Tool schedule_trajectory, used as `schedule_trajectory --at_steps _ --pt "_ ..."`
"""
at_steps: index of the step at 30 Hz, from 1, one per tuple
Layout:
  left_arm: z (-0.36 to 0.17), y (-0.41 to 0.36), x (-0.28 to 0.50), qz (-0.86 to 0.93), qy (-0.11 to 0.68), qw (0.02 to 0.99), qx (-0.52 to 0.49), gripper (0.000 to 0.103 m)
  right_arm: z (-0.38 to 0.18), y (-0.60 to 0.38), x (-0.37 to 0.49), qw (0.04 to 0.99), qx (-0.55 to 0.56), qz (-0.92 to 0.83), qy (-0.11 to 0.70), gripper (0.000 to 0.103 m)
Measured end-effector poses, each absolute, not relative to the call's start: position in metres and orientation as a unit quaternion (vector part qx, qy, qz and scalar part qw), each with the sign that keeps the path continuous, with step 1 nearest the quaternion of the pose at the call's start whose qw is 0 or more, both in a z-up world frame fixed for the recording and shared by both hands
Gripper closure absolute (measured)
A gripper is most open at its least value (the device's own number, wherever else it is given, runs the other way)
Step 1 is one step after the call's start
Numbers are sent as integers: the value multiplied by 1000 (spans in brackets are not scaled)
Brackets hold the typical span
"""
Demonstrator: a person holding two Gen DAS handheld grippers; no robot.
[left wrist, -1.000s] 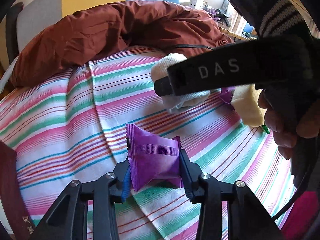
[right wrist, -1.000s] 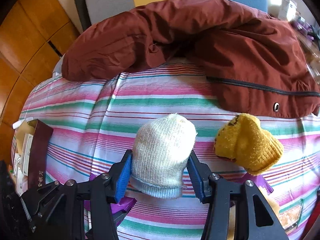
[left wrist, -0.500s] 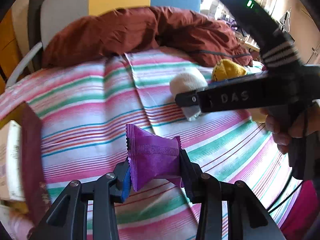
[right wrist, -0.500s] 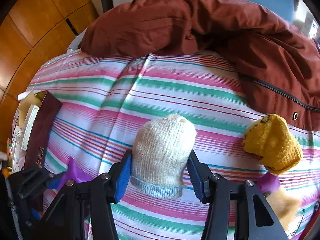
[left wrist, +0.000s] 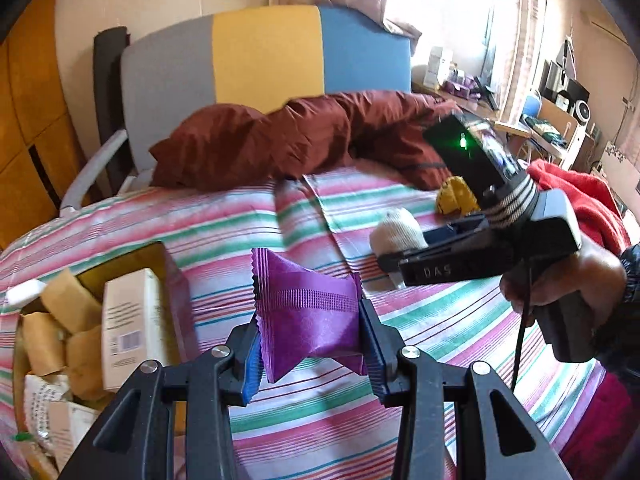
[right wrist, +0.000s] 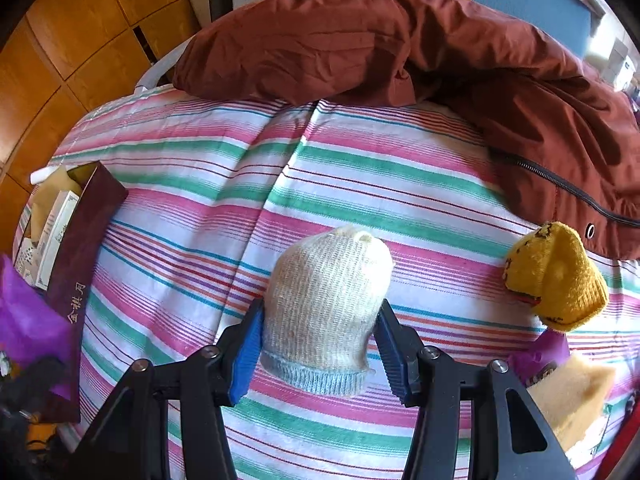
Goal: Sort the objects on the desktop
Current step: 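Carry the purple packet and white sock over the gold tray with both tools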
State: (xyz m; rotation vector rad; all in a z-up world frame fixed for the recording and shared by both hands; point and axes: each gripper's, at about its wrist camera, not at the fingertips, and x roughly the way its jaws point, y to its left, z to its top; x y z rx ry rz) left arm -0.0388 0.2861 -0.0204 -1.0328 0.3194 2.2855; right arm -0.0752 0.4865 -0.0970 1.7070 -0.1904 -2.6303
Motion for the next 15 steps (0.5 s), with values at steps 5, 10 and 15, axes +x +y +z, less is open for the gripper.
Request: schedule_trajectory --at_steps 5,10,15 --pt "-10 267 -34 869 113 294 -381 61 -96 475 -70 1 547 -835 -55 49" --pt "-4 252 -28 874 107 289 -375 61 -95 464 -64 1 549 -834 -53 49" --pt "2 235 -24 880 96 281 -371 61 -95 450 -55 3 552 -832 -50 49"
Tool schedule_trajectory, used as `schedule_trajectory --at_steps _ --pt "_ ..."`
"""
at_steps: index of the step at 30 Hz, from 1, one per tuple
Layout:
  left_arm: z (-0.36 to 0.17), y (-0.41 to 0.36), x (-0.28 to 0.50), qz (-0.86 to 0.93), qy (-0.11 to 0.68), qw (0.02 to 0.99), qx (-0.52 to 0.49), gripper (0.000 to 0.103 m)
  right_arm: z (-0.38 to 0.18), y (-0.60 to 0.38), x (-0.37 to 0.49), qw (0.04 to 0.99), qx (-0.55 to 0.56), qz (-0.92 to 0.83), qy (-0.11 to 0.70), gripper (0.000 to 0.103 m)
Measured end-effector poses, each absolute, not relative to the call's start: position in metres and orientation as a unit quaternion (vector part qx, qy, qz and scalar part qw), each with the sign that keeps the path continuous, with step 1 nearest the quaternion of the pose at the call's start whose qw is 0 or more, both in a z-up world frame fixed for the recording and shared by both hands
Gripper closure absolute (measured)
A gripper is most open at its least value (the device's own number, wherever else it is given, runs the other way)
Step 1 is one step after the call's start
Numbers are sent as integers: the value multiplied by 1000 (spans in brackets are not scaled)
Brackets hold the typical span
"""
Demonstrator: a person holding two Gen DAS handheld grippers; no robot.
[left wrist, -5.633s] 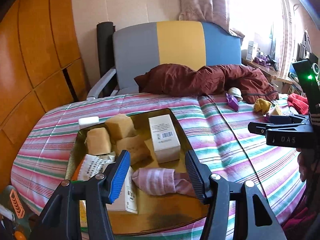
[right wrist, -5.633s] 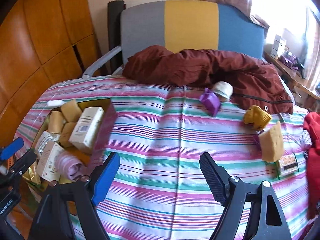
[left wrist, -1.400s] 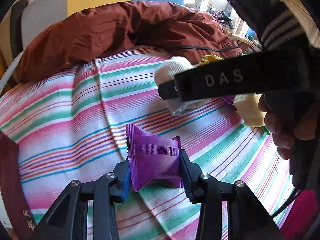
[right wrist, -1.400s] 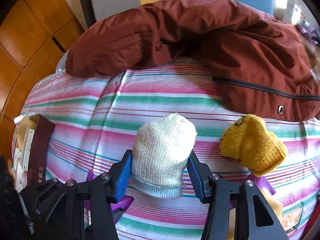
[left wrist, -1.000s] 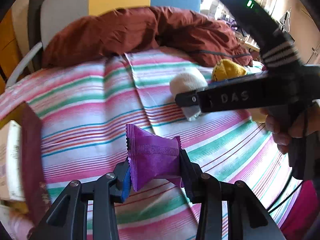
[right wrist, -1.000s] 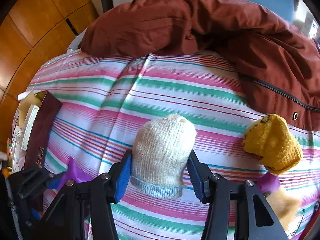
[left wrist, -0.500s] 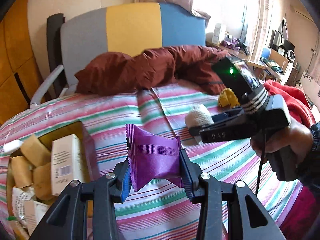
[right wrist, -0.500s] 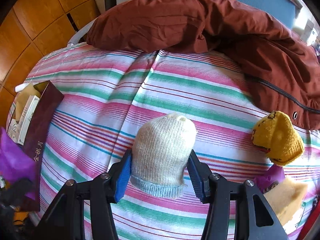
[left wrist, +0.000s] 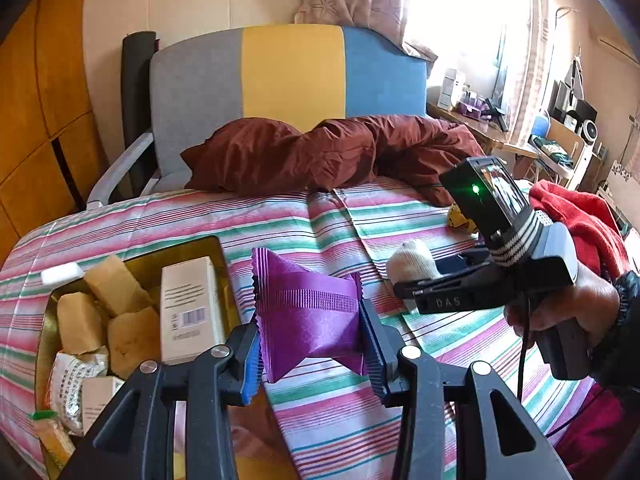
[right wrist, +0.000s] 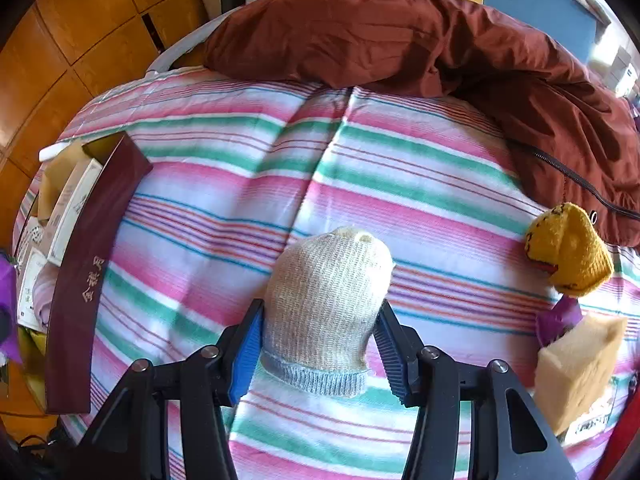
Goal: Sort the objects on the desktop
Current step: 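Carry the purple packet and white sock over the gold tray with both tools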
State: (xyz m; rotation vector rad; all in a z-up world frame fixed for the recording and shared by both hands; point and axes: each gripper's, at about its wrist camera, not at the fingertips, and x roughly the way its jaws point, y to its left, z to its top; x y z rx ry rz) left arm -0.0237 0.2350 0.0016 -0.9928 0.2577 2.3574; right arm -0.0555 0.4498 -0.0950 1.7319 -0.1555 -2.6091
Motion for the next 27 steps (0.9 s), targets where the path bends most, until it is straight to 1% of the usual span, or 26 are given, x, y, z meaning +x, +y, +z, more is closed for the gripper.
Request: schedule_trajectory --at_steps 10,15,22,27 --pt "5 200 -17 886 71 270 -370 61 -93 419 -41 9 555 -830 -52 49" --pt "5 170 -18 885 33 267 -381 61 -90 402 -32 14 552 -831 -62 49" --pt "6 111 -24 897 -2 224 -381 61 -64 375 -11 29 512 -855 -80 49" --pt "6 70 -30 902 -31 197 -384 61 -39 343 7 65 480 -871 -83 50"
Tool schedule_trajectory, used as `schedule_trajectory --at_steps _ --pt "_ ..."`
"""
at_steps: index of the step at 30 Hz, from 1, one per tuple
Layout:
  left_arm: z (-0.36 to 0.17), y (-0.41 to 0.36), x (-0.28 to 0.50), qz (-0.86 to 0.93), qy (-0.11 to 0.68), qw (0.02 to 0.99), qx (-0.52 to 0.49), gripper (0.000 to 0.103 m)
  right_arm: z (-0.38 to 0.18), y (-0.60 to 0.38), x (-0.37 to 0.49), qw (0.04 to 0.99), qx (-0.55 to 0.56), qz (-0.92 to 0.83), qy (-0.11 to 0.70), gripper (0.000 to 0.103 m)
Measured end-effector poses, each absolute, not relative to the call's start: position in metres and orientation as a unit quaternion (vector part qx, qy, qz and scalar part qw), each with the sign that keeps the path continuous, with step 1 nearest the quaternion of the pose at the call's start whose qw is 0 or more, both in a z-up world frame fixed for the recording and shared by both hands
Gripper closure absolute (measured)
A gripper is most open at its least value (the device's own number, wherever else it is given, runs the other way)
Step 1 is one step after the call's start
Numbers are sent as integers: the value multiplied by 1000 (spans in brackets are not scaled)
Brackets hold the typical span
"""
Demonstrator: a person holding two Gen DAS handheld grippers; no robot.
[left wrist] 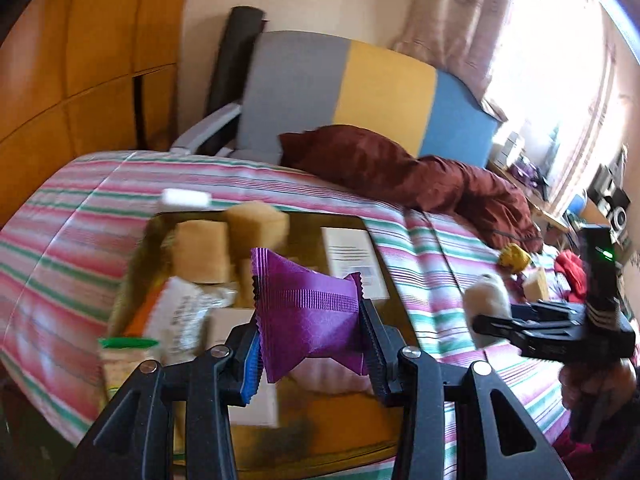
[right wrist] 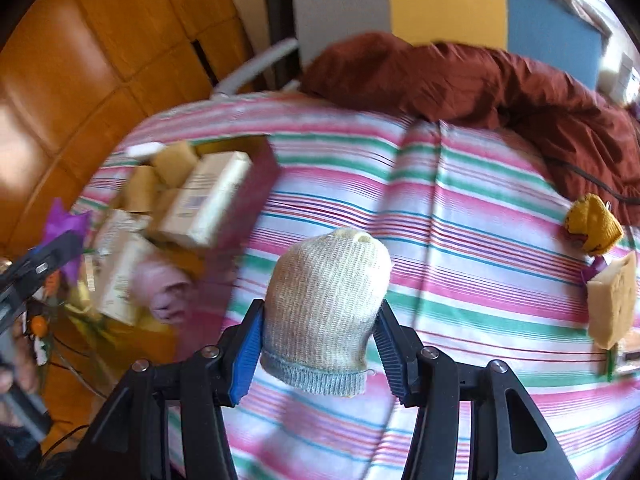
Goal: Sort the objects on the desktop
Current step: 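Carry the purple packet and white sock over the gold tray with both tools, then open both tools to drop the packet and sock into the tray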
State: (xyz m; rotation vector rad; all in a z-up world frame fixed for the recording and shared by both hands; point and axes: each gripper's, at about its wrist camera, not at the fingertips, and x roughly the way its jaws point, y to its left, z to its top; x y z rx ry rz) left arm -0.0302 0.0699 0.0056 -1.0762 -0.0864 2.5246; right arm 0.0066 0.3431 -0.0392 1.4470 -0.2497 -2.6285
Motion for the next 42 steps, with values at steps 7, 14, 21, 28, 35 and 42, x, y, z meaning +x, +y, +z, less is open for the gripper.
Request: schedule_trajectory --at_steps 7,14,21,28,35,42 --pt "-2 34 -29 895 -62 186 -400 60 -23 283 19 135 457 -877 -66 50" --pt "-7 42 -12 887 -54 225 -400 64 -32 239 22 169 462 -869 -43 49" --pt "-24 51 -13 873 -57 240 -420 64 -44 221 21 170 473 -864 -33 49" --pt "-29 48 -11 873 -51 232 -425 63 -52 221 20 164 481 -861 -35 46" --pt "-29 52 -7 879 -31 218 -422 52 -54 226 23 155 482 -861 -41 45" --pt "-23 56 -2 896 9 181 -406 45 -52 229 28 138 474 -869 -39 33"
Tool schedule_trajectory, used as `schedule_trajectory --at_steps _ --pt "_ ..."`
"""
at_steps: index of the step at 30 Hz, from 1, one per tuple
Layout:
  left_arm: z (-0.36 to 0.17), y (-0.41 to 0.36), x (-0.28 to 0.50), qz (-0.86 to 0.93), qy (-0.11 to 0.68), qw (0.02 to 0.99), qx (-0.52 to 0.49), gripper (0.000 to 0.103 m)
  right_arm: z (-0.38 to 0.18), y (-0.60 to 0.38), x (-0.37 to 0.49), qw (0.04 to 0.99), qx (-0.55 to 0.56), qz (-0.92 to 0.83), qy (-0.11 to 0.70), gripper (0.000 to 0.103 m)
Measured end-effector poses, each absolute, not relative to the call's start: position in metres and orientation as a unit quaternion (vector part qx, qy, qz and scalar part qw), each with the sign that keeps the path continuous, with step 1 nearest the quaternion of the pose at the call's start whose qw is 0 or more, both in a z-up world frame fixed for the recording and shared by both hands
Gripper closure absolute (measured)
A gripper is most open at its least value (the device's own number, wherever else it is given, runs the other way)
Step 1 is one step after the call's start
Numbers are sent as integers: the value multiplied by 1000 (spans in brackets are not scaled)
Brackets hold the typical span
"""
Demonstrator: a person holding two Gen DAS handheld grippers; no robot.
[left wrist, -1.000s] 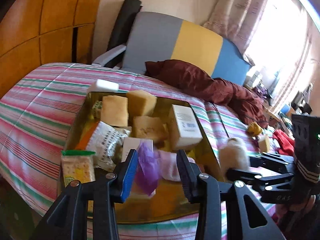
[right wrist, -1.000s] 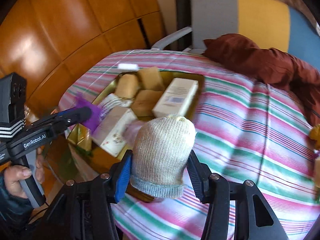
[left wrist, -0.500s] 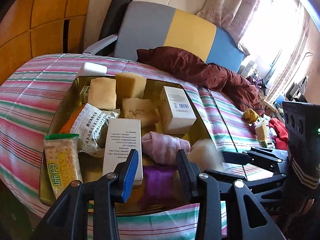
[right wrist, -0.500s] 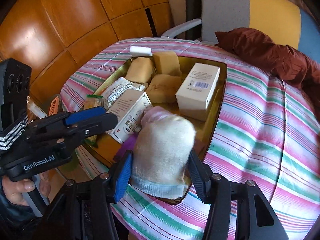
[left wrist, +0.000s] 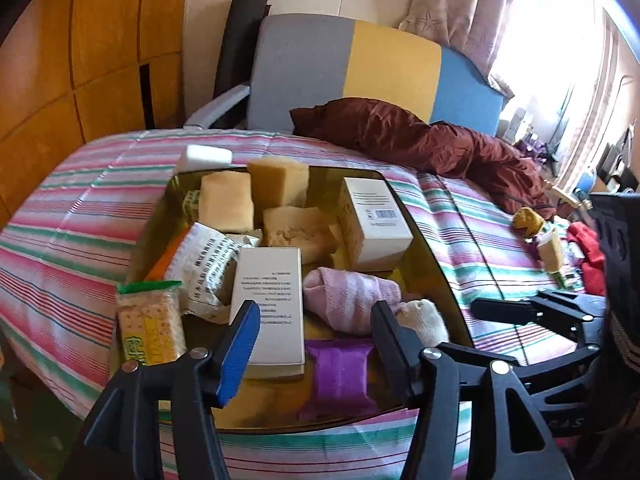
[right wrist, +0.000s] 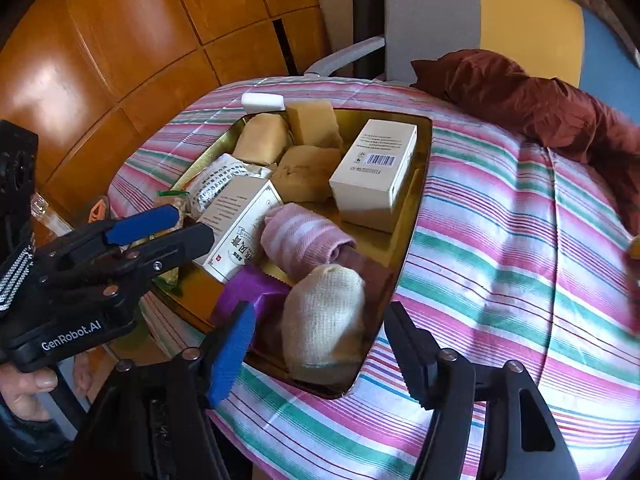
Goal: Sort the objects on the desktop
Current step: 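Open both tools to drop the packet and sock into the tray, then move both open tools back toward the remaining items beside the red blanket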
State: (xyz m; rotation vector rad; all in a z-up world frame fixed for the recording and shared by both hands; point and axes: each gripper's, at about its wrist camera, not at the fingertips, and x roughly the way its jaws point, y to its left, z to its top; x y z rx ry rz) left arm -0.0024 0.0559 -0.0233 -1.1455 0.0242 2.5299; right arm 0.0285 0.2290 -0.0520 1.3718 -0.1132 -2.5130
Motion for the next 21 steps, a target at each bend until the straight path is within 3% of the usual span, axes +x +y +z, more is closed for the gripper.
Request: schedule_trajectory --at_steps 8,10,21 --pt "-19 54 4 915 30 136 -379 45 -26 228 46 88 398 -913 7 11" --pt "-15 51 6 922 26 124 -366 45 -20 228 51 75 376 -924 16 0" --pt "-8 46 11 925 -13 151 -348 45 -14 243 57 78 355 -931 -13 0"
